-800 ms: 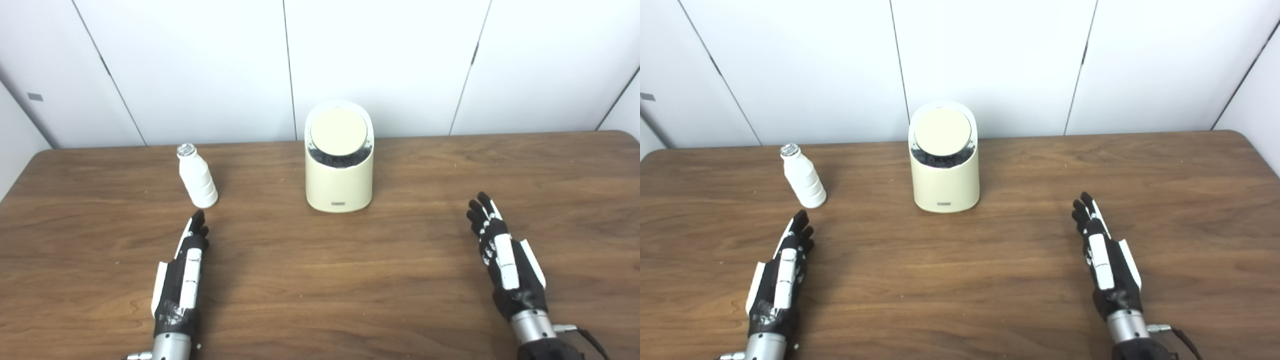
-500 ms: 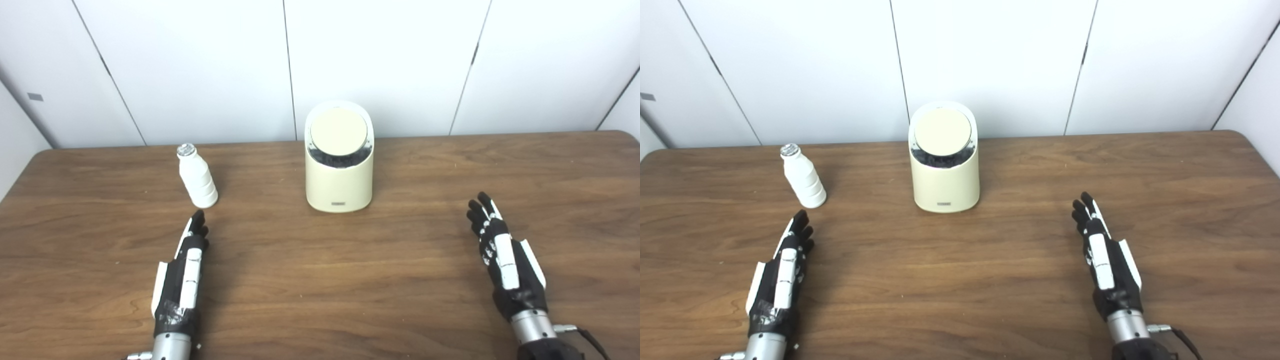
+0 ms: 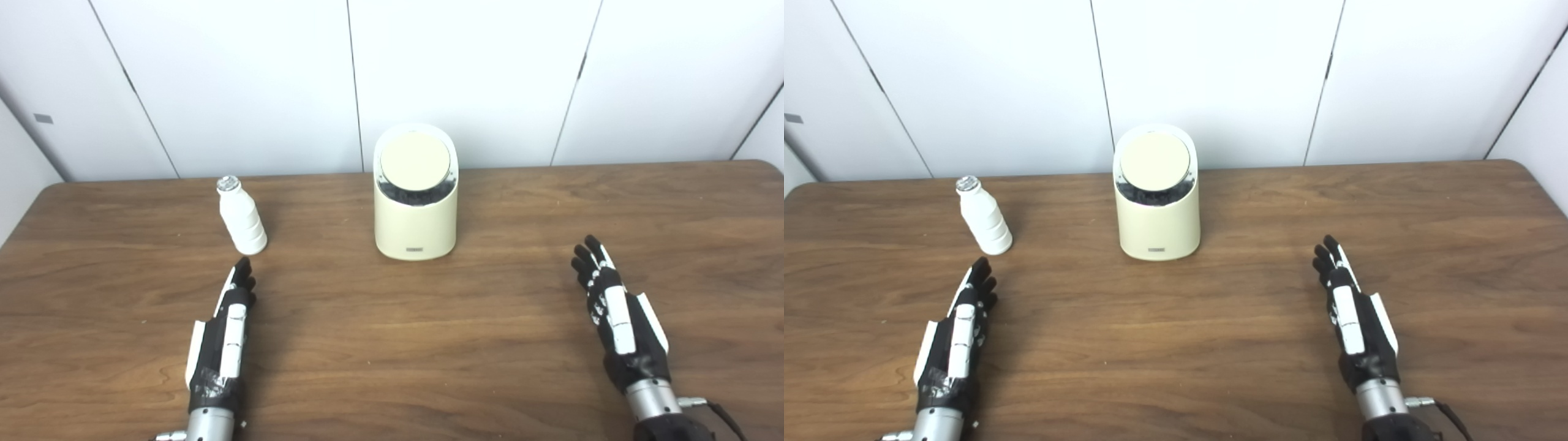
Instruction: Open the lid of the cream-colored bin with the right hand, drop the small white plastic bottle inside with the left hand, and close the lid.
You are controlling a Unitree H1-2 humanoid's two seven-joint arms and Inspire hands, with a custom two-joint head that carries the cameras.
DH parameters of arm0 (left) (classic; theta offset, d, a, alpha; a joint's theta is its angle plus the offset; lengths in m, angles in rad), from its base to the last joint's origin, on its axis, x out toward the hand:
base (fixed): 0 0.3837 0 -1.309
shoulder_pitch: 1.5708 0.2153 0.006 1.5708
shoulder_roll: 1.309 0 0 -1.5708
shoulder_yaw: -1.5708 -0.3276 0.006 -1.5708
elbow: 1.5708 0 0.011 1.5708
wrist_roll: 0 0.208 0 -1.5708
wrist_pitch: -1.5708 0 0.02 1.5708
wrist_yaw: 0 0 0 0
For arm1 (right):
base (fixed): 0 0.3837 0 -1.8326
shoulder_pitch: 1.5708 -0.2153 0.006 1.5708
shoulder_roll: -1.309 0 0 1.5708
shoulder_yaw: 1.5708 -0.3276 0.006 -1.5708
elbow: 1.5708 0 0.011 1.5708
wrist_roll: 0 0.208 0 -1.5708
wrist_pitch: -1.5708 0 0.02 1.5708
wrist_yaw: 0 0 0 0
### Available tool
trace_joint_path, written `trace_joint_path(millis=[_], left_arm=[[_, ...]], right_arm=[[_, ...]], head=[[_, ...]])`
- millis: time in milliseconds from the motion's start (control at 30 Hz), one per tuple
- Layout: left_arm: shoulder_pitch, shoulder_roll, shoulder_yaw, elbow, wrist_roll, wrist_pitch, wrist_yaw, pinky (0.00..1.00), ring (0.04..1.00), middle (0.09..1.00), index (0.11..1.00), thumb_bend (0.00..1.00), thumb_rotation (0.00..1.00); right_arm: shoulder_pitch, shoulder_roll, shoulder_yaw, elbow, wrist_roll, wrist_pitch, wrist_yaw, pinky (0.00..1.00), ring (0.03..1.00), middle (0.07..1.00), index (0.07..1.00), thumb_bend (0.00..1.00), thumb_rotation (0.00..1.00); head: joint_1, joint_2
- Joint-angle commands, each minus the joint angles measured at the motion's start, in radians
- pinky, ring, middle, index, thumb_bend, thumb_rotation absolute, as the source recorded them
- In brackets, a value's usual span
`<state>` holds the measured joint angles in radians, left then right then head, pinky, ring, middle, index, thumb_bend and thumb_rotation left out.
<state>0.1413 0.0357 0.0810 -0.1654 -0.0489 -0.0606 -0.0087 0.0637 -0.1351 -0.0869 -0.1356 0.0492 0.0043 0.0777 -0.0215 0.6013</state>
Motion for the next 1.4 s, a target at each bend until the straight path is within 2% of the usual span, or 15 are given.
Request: trace_joint_path(millis=[0,200,333,567,667,767,933,1100,1200,1367], left_arm=[[0.003,-0.002,-0.004,0.030,-0.001,-0.010,0.001,1.00,0.990,0.999,0.993,0.52,0.95],[0.002,-0.008,-0.003,0.030,-0.003,-0.009,0.004,1.00,0.988,0.997,0.994,0.53,0.94],[0.002,-0.013,-0.003,0.027,0.001,-0.006,0.008,1.00,0.986,0.995,0.990,0.53,0.93],[0.005,-0.015,-0.009,0.025,0.007,-0.009,0.008,1.00,0.992,1.000,0.994,0.53,0.94],[0.006,-0.018,-0.010,0.026,0.012,-0.006,0.010,1.00,0.987,0.997,0.992,0.53,0.94],[0.007,-0.021,-0.011,0.025,0.005,-0.004,0.009,1.00,0.988,0.999,0.991,0.54,0.93],[0.012,-0.024,-0.015,0.019,0.008,0.002,0.009,1.00,0.992,1.000,0.992,0.54,0.93],[0.014,-0.024,-0.020,0.018,0.012,0.000,0.009,1.00,0.988,0.996,0.989,0.56,0.93],[0.014,-0.026,-0.020,0.015,0.010,0.003,0.010,1.00,0.996,0.999,0.991,0.55,0.93],[0.010,-0.029,-0.021,0.024,-0.001,0.000,0.007,1.00,1.000,1.000,0.991,0.55,0.92]], right_arm=[[-0.044,-0.023,0.002,-0.011,-0.035,0.002,-0.011,0.99,0.955,0.960,0.975,0.68,0.94],[-0.128,-0.055,0.009,-0.086,-0.087,0.110,-0.011,0.94,0.932,0.947,0.966,0.74,0.85],[-0.206,-0.061,0.011,-0.105,-0.071,0.173,-0.002,0.96,0.949,0.955,0.966,0.75,0.72],[-0.352,-0.083,0.078,-0.114,-0.238,0.230,-0.023,0.93,0.943,0.942,0.949,0.81,0.68],[-0.417,-0.077,0.109,-0.120,-0.297,0.284,-0.018,0.90,0.925,0.936,0.946,0.83,0.64],[-0.482,-0.074,0.145,-0.116,-0.351,0.325,-0.007,0.91,0.928,0.932,0.944,0.84,0.62],[-0.577,-0.072,0.189,-0.057,-0.394,0.332,0.004,0.87,0.926,0.938,0.944,0.88,0.55],[-0.669,-0.074,0.237,0.013,-0.453,0.343,0.013,0.84,0.925,0.945,0.946,0.89,0.50],[-0.707,-0.075,0.256,0.041,-0.475,0.355,0.025,0.84,0.932,0.949,0.955,0.89,0.49],[-0.767,-0.064,0.280,0.115,-0.501,0.332,0.016,0.78,0.898,0.927,0.939,0.93,0.47]], head=[[-0.006,0.000],[-0.012,-0.001],[-0.013,-0.001],[-0.011,0.002],[-0.010,0.003],[-0.010,0.005],[-0.011,0.009],[-0.013,0.011],[-0.011,0.012],[-0.006,0.012]])
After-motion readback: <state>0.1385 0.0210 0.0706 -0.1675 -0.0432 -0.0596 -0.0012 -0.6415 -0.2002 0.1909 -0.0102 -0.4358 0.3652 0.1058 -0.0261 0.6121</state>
